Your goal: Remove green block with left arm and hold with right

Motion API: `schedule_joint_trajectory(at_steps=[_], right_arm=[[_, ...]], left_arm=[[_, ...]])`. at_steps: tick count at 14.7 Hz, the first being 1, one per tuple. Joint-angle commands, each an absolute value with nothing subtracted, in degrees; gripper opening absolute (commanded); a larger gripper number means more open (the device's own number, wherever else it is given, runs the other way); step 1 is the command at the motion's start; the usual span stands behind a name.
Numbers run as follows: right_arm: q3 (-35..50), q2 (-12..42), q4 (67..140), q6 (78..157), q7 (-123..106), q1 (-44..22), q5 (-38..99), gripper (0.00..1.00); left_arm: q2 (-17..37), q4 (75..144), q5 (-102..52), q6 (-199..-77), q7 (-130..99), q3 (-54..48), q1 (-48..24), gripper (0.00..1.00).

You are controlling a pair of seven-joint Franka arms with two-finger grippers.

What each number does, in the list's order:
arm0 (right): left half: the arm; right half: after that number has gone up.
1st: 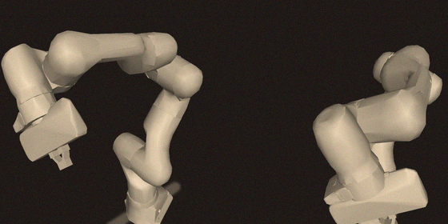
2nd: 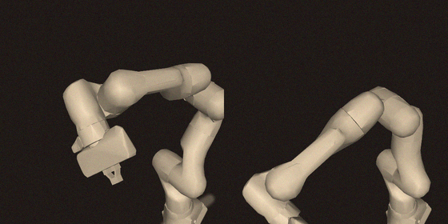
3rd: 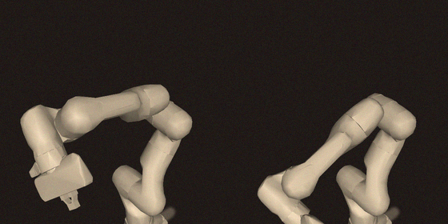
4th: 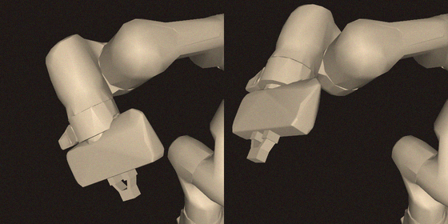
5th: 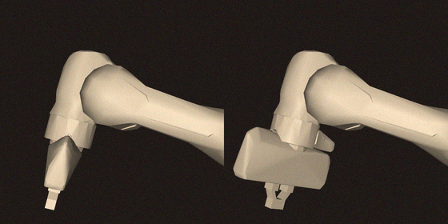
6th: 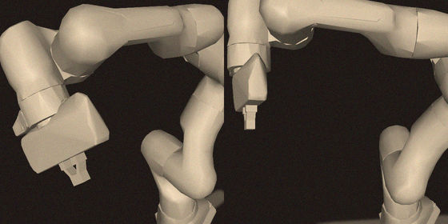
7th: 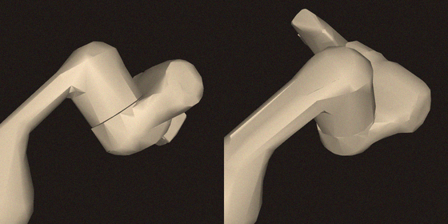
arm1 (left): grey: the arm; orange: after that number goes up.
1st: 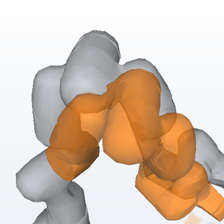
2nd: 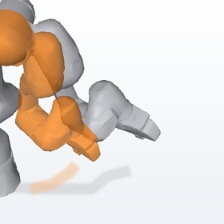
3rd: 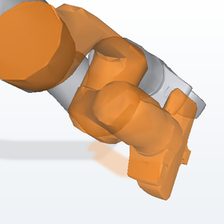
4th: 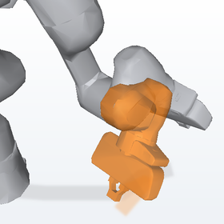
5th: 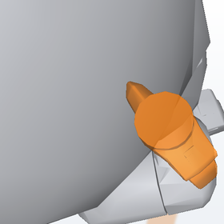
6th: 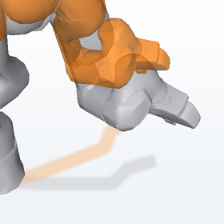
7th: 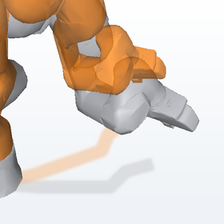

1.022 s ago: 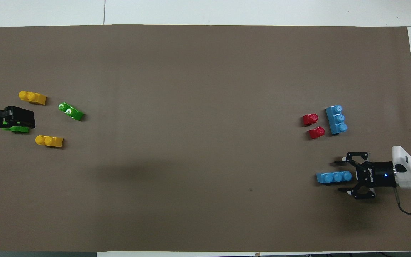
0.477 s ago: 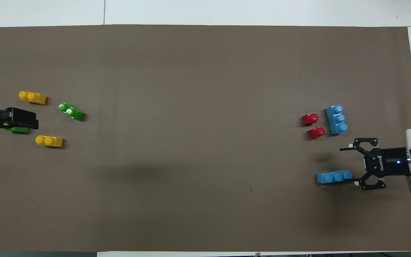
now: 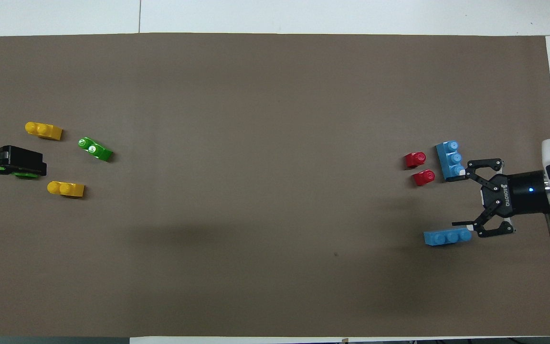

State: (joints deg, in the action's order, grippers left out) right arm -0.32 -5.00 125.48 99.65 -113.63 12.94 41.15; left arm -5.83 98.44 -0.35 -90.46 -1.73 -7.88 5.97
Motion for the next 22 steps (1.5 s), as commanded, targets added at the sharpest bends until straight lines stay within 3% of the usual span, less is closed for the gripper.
schedule_joint_trajectory(at_steps=[1,10,17,22], right_arm=[[-0.2,-5.7,120.4,99.9,-99.0,7.4,36.1,1.0],[0.1,-5.3,109.1,103.8,-58.1,-4.3,20.8,1.0],[0.0,-4.7,104.6,100.0,-35.5,-3.1,13.0,1.0],[0.1,-1.0,95.5,93.2,-21.1,-4.6,4.1,1.0]], left_arm=[[-5.4,96.9,-1.2,-88.8,-0.9,-6.6,4.7,1.0],[-5.5,96.9,-1.2,-88.9,-1.3,-4.8,2.3,1.0],[-5.9,97.0,-1.2,-89.3,-1.3,-4.8,2.5,1.0],[-6.0,97.1,-1.2,-89.4,-1.3,-4.9,2.2,1.0]])
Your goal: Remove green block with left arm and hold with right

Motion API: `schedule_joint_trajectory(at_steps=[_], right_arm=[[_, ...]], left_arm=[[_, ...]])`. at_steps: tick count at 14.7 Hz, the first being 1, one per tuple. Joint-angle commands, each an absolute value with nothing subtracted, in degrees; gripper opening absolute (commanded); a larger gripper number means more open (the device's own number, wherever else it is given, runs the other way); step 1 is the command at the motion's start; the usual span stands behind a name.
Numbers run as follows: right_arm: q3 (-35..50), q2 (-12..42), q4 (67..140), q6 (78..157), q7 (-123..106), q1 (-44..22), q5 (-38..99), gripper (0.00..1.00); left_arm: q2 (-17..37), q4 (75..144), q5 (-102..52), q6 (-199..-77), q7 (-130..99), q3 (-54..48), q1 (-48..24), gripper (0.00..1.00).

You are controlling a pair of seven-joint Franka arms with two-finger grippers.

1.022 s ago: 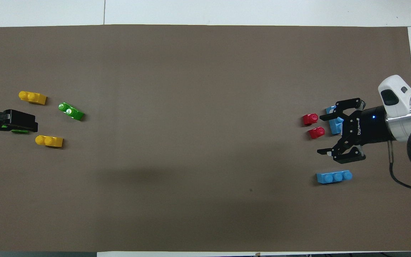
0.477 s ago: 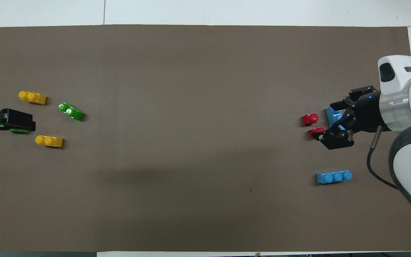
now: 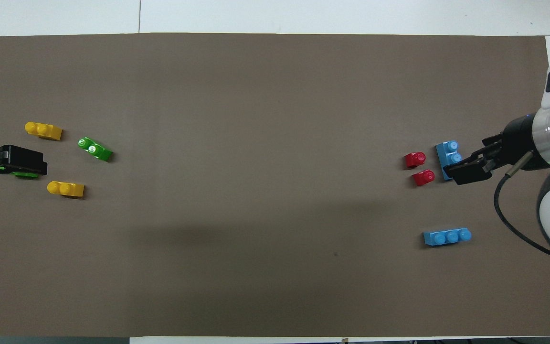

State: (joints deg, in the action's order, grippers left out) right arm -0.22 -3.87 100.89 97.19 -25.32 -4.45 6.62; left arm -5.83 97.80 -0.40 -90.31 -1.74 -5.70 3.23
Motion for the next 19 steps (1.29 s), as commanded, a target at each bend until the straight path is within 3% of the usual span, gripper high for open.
schedule_joint_trajectory(at_steps=[1,7,14,19], right_arm=[[0.1,-0.8,95.3,93.1,-20.9,-4.5,3.7,1.0],[-1.1,6.0,85.9,88.2,-13.9,-4.0,0.3,1.0],[-3.3,3.4,89.1,86.3,-8.7,-4.9,-2.1,1.0],[-3.0,5.1,85.5,85.8,-8.0,-4.1,-0.8,1.0]], left_arm=[[-6.0,97.1,-1.2,-89.5,-1.4,-4.9,2.1,1.0],[-6.0,97.1,-1.2,-89.6,-1.4,-4.9,1.9,1.0],[-6.1,97.1,-1.2,-89.5,-1.4,-4.9,1.9,1.0],[-6.1,97.0,-1.2,-89.5,-1.3,-4.9,2.0,1.0]])
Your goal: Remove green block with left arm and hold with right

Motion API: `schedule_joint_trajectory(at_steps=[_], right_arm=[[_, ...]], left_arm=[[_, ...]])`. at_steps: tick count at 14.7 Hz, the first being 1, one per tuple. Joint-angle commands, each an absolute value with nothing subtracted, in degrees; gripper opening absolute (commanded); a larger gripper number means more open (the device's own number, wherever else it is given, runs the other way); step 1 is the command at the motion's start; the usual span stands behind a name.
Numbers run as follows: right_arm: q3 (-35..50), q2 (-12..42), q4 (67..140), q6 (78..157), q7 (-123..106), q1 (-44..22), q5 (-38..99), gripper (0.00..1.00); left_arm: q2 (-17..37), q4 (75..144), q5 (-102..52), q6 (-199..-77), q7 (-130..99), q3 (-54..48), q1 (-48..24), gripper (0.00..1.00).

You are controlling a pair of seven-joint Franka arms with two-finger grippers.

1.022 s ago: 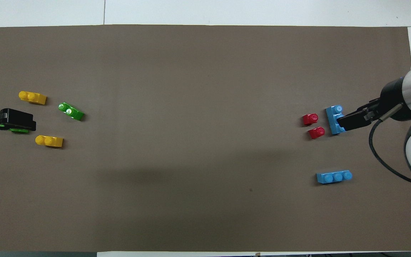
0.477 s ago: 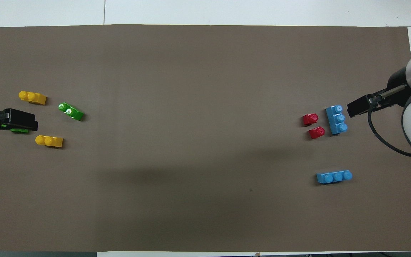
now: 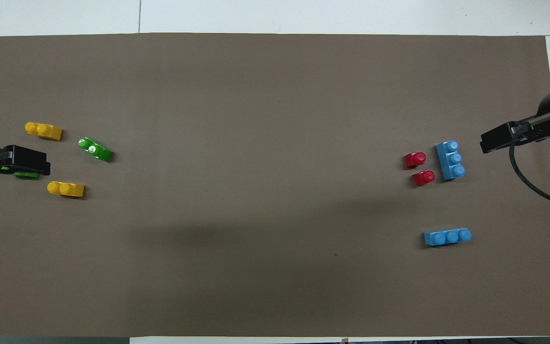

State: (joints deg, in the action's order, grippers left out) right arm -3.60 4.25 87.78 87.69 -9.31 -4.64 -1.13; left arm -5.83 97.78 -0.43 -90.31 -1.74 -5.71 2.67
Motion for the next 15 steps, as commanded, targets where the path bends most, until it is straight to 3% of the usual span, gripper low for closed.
schedule_joint_trajectory(at_steps=[1,6,15], right_arm=[[-3.2,5.3,85.3,85.8,-7.7,-4.3,-1.0,1.0],[-3.5,7.1,81.6,84.7,-3.1,-4.9,1.8,1.0],[-6.3,2.7,84.5,82.2,-2.9,-6.6,1.7,1.0]], left_arm=[[-6.1,97.0,-1.2,-89.5,-1.3,-4.9,2.0,1.0],[-6.1,97.0,-1.2,-89.6,-1.1,-4.9,2.0,1.0],[-6.2,97.2,-1.2,-89.6,-1.2,-4.9,2.0,1.0]])
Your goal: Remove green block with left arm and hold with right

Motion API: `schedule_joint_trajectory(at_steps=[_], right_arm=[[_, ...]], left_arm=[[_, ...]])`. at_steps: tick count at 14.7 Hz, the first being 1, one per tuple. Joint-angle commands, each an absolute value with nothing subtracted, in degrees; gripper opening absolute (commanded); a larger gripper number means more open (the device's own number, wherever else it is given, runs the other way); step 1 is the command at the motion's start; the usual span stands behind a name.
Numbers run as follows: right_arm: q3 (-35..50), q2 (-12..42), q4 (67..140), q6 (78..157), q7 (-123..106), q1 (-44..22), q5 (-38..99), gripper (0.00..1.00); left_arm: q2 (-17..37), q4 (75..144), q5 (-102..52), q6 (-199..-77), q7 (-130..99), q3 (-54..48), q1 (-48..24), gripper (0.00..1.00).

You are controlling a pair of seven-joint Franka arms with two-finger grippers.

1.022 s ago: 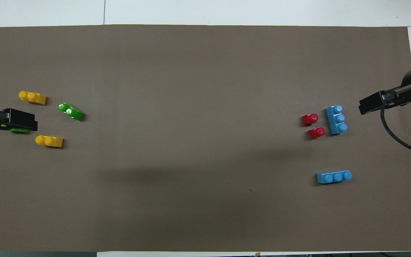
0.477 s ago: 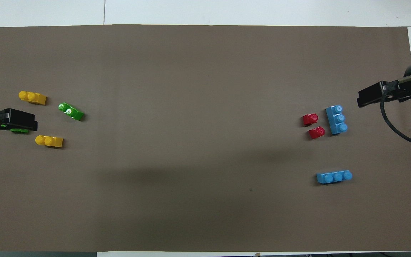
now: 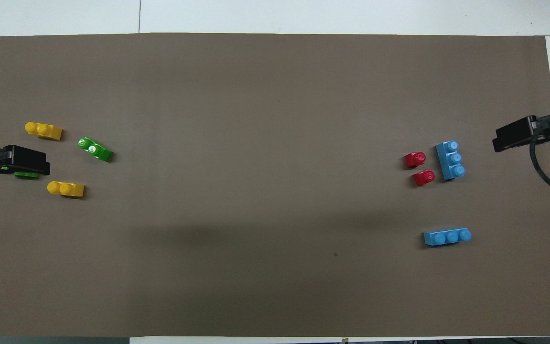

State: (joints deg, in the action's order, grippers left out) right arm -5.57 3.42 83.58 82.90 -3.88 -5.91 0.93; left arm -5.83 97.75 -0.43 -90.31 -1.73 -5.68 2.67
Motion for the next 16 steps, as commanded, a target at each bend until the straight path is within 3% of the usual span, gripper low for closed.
schedule_joint_trajectory(at_steps=[1,5,16], right_arm=[[-6.3,2.2,85.3,82.7,-2.7,-6.5,1.7,1.0],[-7.3,5.2,84.5,83.7,-2.7,-5.9,1.7,1.0],[-8.6,4.7,86.6,87.1,-2.5,-6.0,0.1,1.0]], left_arm=[[-6.3,97.2,-1.2,-89.6,-1.2,-4.9,2.0,1.0],[-6.4,97.4,-1.2,-89.5,-1.3,-4.8,2.4,1.0],[-6.5,97.5,-1.2,-89.3,-1.3,-4.8,2.5,1.0]])
